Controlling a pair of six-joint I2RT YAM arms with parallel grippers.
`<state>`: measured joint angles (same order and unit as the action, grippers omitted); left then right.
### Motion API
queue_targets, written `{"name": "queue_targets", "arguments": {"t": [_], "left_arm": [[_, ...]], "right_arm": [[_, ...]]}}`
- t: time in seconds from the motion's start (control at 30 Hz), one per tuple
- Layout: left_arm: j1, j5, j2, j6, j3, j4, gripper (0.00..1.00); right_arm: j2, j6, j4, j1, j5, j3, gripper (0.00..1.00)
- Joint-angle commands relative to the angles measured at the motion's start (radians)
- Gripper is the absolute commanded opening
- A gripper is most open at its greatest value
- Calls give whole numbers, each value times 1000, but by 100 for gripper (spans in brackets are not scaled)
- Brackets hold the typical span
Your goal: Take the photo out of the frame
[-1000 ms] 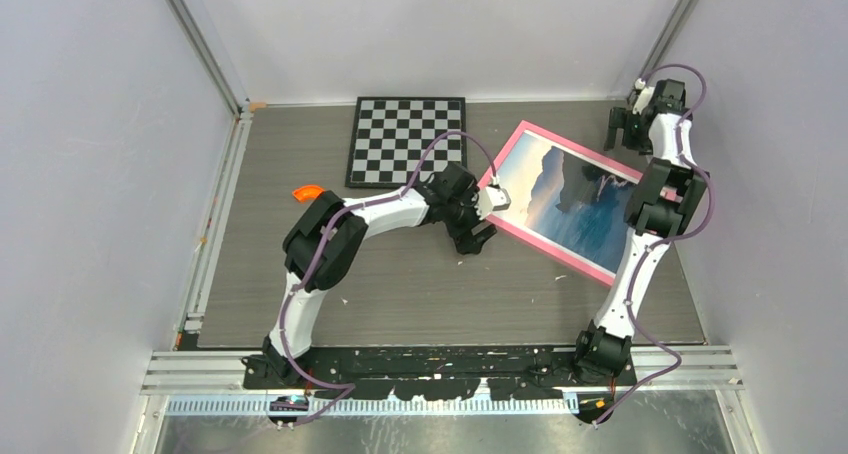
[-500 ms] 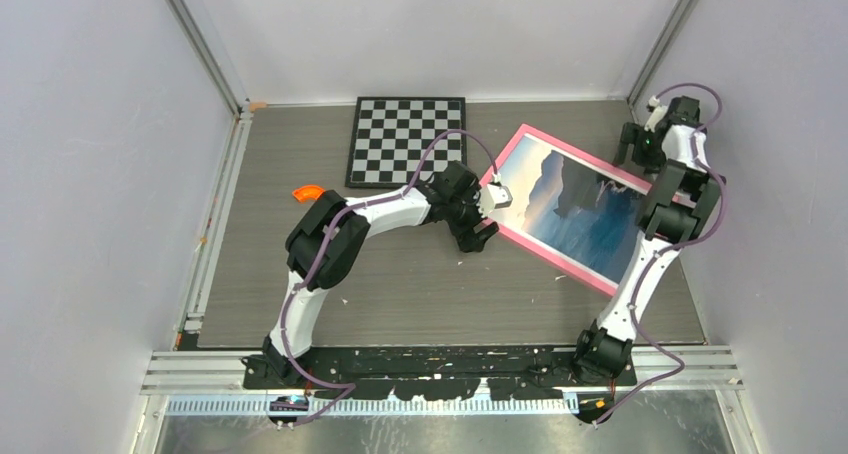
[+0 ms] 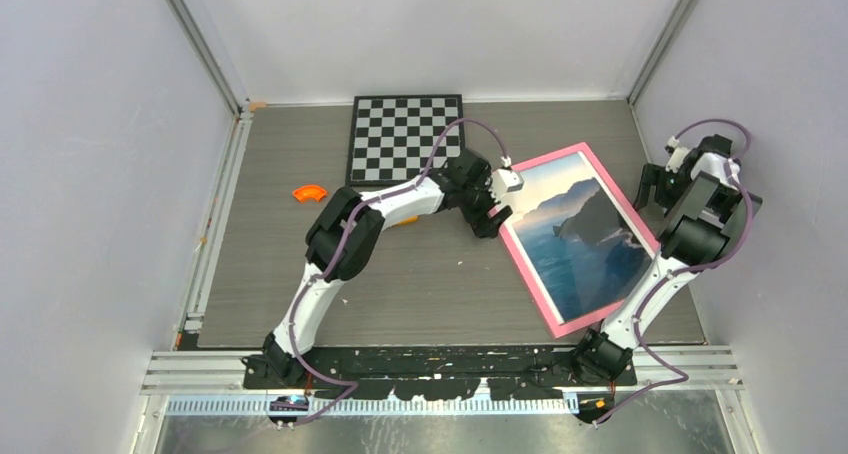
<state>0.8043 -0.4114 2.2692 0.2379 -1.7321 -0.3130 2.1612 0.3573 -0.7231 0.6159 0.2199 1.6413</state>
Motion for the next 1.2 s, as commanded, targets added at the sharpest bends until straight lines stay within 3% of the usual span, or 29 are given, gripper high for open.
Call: {"name": "queue_targets", "arguments": {"t": [0.0, 0.2, 0.3, 0.43, 0.57, 0.7, 0.93, 1.17], "left_arm": [[10, -34, 100, -53, -136, 0, 83], [-20, 30, 194, -66, -328, -83, 84], [-47, 24, 152, -55, -346, -144, 86], [-44, 63, -1, 44, -218, -177, 89], [-39, 74, -151, 48, -51, -168, 90], [31, 70, -256, 70, 97, -170, 93], [137, 38, -263, 128, 155, -211, 95], [202, 14, -283, 142, 223, -144, 97]], "right_arm": [[-84, 39, -177, 21, 60, -94, 83], [-123, 36, -208, 6, 132, -156, 82], [-114, 22, -211, -9, 144, -173, 81], [-107, 3, -211, -12, 165, -180, 79], [-138, -5, -211, -14, 201, -213, 79], [-174, -6, -219, -40, 232, -262, 79], [-198, -47, -193, -134, 248, -328, 79], [-220, -88, -172, -170, 263, -380, 79]]}}
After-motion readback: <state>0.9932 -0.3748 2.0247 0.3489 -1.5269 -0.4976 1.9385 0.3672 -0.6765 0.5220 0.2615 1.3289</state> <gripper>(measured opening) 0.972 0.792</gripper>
